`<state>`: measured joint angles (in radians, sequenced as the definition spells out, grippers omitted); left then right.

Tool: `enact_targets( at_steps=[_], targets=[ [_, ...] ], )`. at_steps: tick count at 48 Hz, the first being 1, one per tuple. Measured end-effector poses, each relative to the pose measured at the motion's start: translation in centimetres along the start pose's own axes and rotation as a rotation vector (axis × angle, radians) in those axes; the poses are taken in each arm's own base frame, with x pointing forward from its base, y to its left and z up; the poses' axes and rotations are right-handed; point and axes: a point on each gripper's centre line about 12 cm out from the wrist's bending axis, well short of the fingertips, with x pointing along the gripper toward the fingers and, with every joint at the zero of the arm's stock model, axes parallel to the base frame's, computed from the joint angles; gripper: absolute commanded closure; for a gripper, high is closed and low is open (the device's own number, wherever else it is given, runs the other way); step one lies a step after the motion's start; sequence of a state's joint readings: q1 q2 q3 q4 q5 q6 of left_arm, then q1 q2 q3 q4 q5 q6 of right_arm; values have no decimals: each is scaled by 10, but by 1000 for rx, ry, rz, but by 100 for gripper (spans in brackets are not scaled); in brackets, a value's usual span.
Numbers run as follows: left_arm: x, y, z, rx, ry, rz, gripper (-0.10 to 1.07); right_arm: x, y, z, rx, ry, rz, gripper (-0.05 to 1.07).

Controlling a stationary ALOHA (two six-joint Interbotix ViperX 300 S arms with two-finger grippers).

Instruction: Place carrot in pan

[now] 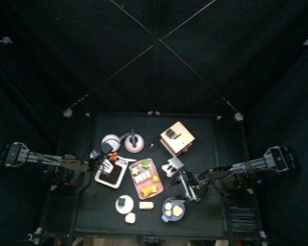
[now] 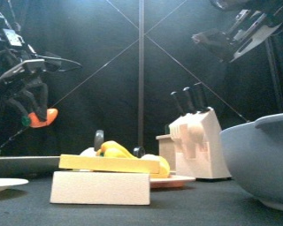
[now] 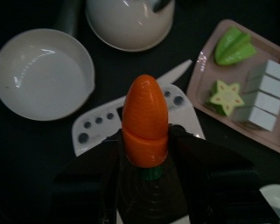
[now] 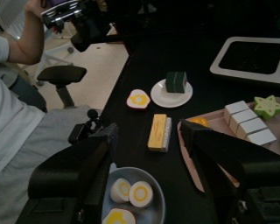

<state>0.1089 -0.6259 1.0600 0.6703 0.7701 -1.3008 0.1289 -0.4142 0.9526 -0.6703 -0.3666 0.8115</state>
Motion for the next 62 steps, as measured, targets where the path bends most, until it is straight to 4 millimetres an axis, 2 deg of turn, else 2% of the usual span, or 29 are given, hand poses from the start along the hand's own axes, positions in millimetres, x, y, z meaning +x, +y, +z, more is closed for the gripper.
enact_targets(
  at_steps=[10, 17, 25, 39, 62],
  targets=[
    [21, 33, 6, -92, -40, 41, 33, 0, 0, 0, 0, -1, 0, 11],
    [30, 43, 13, -143, -94, -16, 32, 0, -1, -1, 1, 1, -2, 11],
    [35, 46, 20, -175, -130, -61, 24, 1, -2, -2, 1, 5, -5, 11],
    [47, 48, 16, -153, -94, -40, 8, 2, -4, -3, 4, 10, -10, 11],
    [49, 45, 18, -141, -103, -66, 6, 2, -4, -3, 4, 12, -11, 11]
  ],
)
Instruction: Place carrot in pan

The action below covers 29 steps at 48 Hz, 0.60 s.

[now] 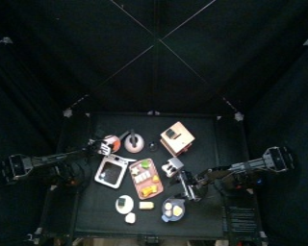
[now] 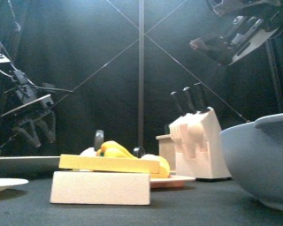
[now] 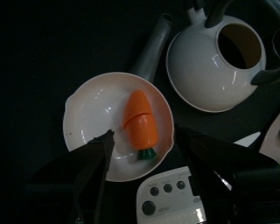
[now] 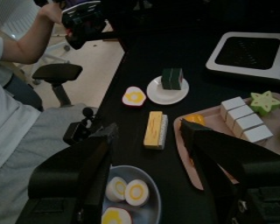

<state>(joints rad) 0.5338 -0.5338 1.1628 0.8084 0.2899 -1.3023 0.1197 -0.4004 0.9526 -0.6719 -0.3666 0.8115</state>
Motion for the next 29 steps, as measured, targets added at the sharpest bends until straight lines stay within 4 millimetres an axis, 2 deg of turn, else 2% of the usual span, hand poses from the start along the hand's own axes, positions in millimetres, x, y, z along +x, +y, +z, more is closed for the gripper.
enact_targets(
  at_steps=[22, 29],
  targets=[
    [-1, -13, 4, 1, -32, -108, 6, -1, -10, 2, 19, -9, -34, 11],
    [-6, -23, 9, 14, -59, -169, 6, 1, -16, 1, 71, -9, -59, 11]
  ],
)
